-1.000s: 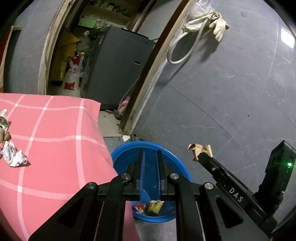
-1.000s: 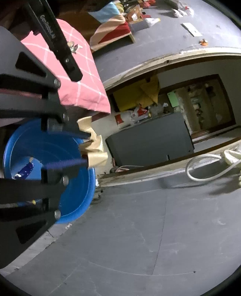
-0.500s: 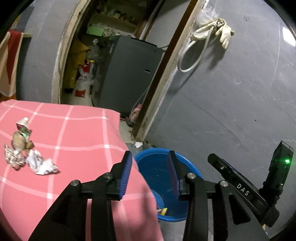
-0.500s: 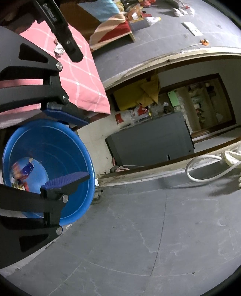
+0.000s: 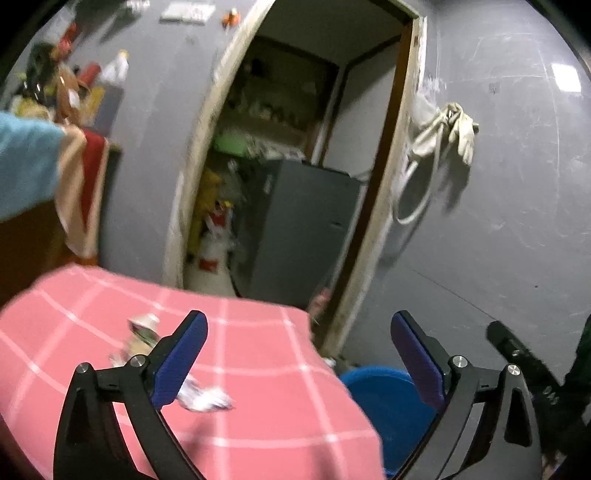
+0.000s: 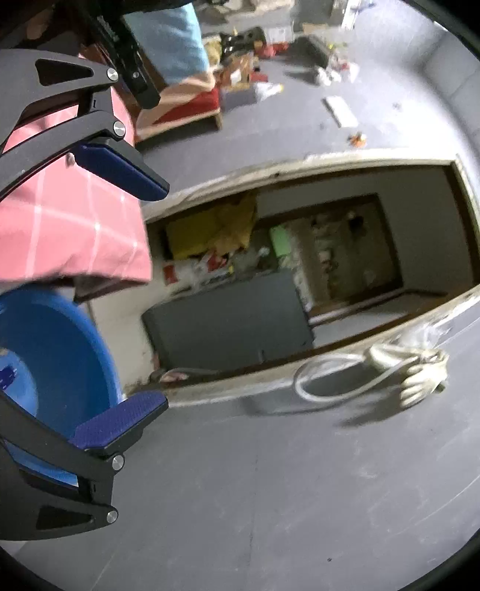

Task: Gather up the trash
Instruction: 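Move both tools back over the remaining trash on the table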

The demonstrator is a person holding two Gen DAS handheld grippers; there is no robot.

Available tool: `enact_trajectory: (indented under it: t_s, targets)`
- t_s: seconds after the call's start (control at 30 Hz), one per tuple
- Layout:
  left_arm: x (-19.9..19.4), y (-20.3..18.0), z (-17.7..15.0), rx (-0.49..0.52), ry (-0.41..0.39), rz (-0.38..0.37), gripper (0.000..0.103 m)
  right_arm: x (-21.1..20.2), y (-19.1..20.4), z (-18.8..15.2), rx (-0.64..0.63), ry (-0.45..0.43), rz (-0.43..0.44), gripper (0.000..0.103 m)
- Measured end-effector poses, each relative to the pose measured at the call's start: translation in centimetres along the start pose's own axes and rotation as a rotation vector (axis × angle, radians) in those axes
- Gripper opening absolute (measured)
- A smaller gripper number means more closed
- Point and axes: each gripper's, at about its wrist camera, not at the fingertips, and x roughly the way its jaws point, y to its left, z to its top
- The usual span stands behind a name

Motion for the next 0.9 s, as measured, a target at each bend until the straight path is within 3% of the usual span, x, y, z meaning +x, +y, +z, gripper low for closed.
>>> enact_trajectory:
  t_s: [0.23, 0.5, 0.73, 0.9]
  targets:
    - [-2.4, 2.4, 0.2, 0.071, -0.067, 0.101, 0.101, -0.4, 4.2, -0.1, -0.086, -0.086, 0.097, 0.103]
    - [-4.1, 5.8, 0.0, 0.099, -0.080, 0.182, 0.101, -0.2, 8.4, -0.9, -0.208, -0.147, 0.154, 0.103]
    - [-4.6, 9.4, -0.7, 0.118, -0.045, 0.251, 0.101, 2.3, 9.5, -1.8, -0.137, -0.026, 0.283, 0.103]
    - [-4.1, 11.4, -1.2, 0.107, 0.026, 0.267, 0.101, 4.4, 11.6, -2.8, -0.181, 0.064, 0.318, 0.103]
